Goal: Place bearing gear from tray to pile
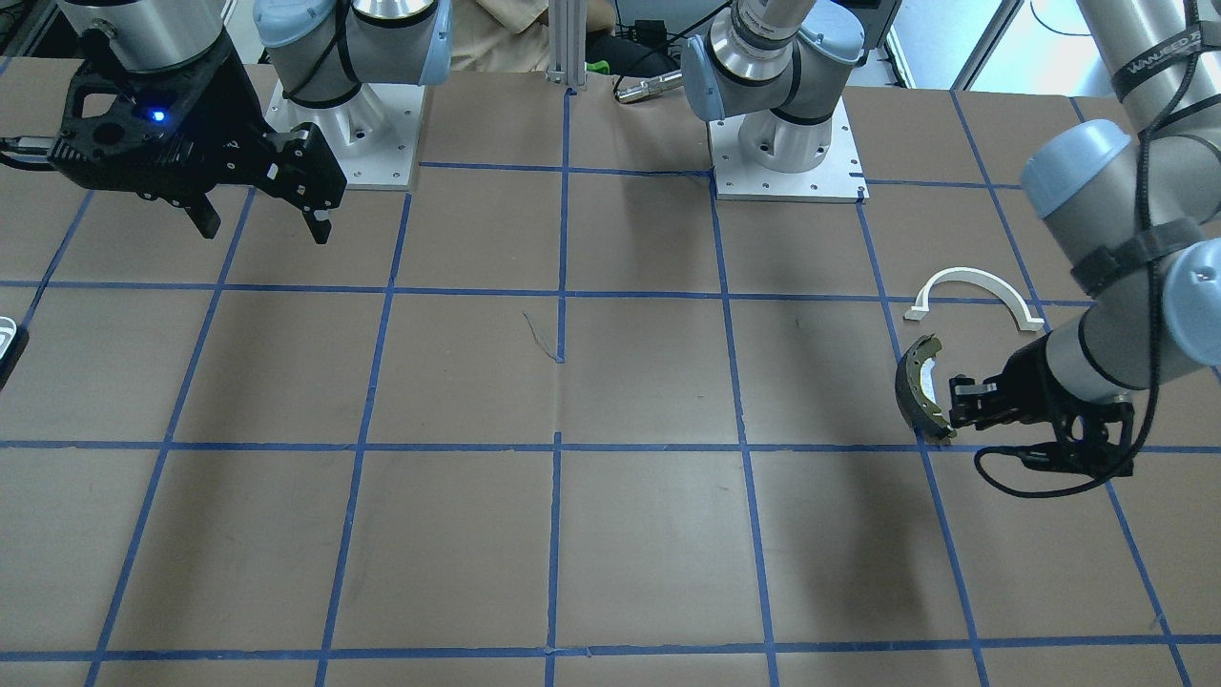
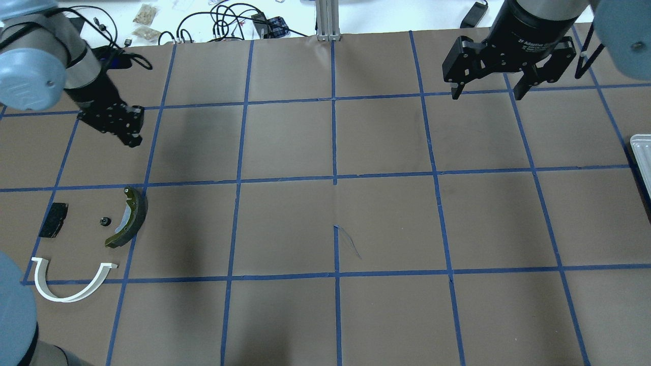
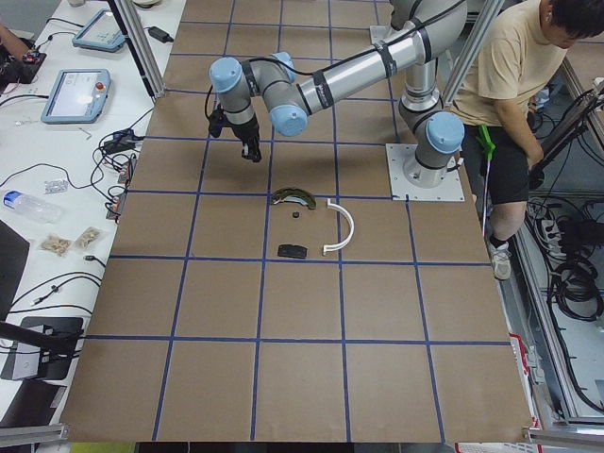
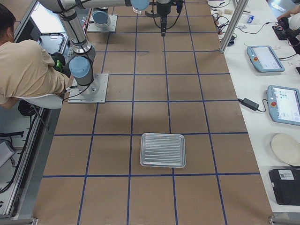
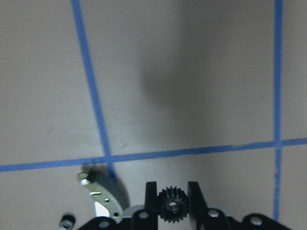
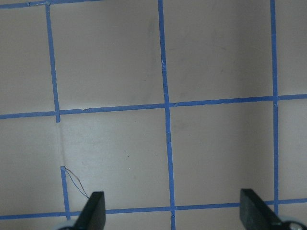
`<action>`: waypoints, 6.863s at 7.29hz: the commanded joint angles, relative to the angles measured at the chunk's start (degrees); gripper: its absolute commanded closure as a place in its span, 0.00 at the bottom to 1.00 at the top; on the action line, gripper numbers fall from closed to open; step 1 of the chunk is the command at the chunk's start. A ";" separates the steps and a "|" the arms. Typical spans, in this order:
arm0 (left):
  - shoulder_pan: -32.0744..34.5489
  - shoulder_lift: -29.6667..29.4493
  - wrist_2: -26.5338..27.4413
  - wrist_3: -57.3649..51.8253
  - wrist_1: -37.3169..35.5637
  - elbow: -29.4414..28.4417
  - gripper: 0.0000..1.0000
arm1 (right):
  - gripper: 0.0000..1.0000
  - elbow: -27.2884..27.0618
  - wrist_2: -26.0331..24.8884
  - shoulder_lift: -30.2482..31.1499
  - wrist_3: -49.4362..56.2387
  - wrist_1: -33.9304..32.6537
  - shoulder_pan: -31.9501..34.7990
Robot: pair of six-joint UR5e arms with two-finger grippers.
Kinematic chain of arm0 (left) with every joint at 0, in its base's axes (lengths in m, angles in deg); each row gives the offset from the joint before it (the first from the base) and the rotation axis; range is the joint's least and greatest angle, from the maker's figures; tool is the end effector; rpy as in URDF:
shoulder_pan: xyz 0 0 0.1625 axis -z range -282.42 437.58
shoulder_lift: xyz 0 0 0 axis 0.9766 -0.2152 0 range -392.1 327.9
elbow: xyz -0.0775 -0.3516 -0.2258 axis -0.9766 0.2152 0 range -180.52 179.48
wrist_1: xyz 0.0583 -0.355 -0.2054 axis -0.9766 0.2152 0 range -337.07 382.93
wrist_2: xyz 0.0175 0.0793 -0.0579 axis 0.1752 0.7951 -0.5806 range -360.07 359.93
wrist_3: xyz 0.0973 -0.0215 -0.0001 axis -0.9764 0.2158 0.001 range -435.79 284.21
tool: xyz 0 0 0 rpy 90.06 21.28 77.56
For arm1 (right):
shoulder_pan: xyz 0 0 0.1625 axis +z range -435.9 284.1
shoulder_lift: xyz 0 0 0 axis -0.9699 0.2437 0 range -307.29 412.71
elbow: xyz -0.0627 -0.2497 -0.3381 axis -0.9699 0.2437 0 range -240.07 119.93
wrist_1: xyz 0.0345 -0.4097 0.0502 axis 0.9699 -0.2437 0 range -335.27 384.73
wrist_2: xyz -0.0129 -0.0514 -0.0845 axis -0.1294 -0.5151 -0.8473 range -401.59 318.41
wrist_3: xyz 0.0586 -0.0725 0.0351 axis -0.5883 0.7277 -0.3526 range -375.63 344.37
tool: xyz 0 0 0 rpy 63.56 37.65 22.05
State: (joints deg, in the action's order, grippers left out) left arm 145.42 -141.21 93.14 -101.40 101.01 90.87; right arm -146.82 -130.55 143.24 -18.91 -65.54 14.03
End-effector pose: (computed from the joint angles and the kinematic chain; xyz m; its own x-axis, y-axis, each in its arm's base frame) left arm 0.1043 -0.5949 0.3134 -0.9979 0.0634 0.0146 0.0649 0.9852 0.1585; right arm 0.1345 -0.4941 0.5210 -0.9981 0.0570 -0.0221 0.0584 0.9959 -0.0694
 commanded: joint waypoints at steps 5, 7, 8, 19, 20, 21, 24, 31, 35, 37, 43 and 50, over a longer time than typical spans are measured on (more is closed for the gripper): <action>-14.93 -1.37 1.62 -17.53 -10.57 11.61 1.00 | 0.00 0.00 0.02 0.00 0.02 0.00 -0.02; -14.93 -1.72 1.62 -17.89 -11.45 13.36 1.00 | 0.00 0.00 0.02 0.00 0.11 0.00 0.07; -14.93 -1.72 1.62 -18.06 -12.24 14.68 1.00 | 0.00 0.00 0.02 0.00 0.11 0.00 0.07; -15.02 -2.16 1.89 -19.30 -16.55 18.21 0.75 | 0.00 0.00 -0.07 0.00 0.46 0.00 -0.02; -15.02 -2.25 1.89 -19.38 -17.16 18.21 0.75 | 0.00 0.00 -0.16 0.00 0.55 0.00 -0.02; -15.02 -2.51 1.89 -19.30 -17.78 18.21 0.71 | 0.00 0.00 -0.16 0.00 0.55 0.00 0.07; -14.94 -2.34 1.97 -19.12 -18.66 17.86 0.03 | 0.00 0.00 -0.07 0.00 0.55 0.00 -0.02; -1.71 9.24 1.72 -2.11 1.60 4.62 0.00 | 0.00 0.00 -0.07 0.00 0.55 0.00 0.07; 13.16 14.70 0.74 12.59 6.56 1.60 0.00 | 0.00 0.00 -0.07 0.00 0.64 0.00 -0.02; 17.04 17.52 0.57 13.04 6.74 1.77 0.00 | 0.00 0.00 -0.07 0.00 0.55 0.00 -0.02; 19.25 21.74 -9.36 17.18 10.95 2.48 0.00 | 0.00 5.63 -0.42 -3.34 0.02 0.88 -0.11; 21.63 22.45 -4.62 21.75 11.49 2.48 0.00 | 0.00 5.01 -0.69 -2.72 -0.42 0.88 0.33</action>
State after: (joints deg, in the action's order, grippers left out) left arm 166.99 -118.91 88.46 -79.99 112.43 93.34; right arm -141.73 -131.24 140.42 -19.28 -64.62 14.22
